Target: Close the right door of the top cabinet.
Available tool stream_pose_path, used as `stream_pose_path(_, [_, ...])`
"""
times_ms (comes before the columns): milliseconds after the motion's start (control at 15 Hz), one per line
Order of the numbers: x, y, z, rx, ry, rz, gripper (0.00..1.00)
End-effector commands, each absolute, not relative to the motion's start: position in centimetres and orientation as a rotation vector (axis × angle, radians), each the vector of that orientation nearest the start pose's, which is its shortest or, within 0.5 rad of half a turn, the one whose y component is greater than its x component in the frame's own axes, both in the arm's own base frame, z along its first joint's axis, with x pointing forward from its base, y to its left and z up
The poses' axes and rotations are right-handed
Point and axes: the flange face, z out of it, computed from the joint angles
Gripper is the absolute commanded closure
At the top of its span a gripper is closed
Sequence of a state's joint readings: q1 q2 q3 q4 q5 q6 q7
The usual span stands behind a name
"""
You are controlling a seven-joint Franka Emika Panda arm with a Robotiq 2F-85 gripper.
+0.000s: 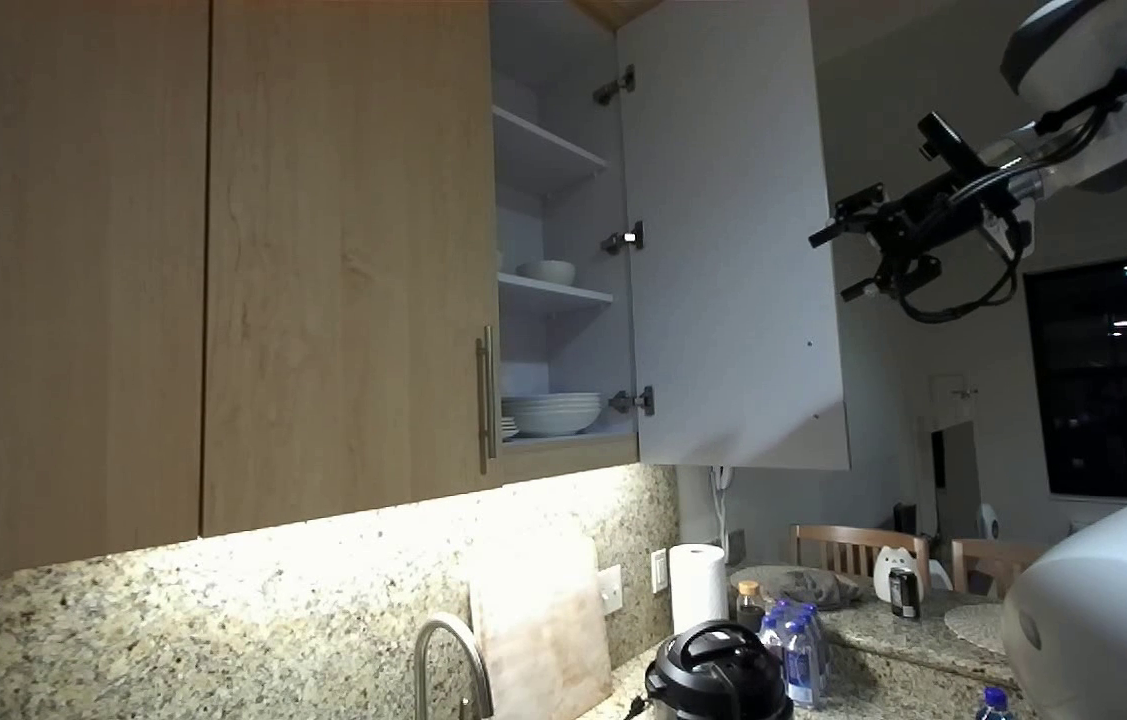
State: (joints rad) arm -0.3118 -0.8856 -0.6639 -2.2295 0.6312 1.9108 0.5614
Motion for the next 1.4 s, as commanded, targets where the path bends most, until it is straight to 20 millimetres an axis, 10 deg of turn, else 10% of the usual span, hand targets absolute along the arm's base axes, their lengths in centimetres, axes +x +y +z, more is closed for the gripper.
stream_pose_path(0, [14.2, -34.1, 66.2, -1.447, 1.341, -0.59, 0.0])
stream_pose_path(733, [10.6, -39.0, 63.9, -1.406, 1.252, -0.608, 0.0])
stream_pose_path(1333, [11.3, -43.2, 62.8, -1.352, 1.311, -0.577, 0.0])
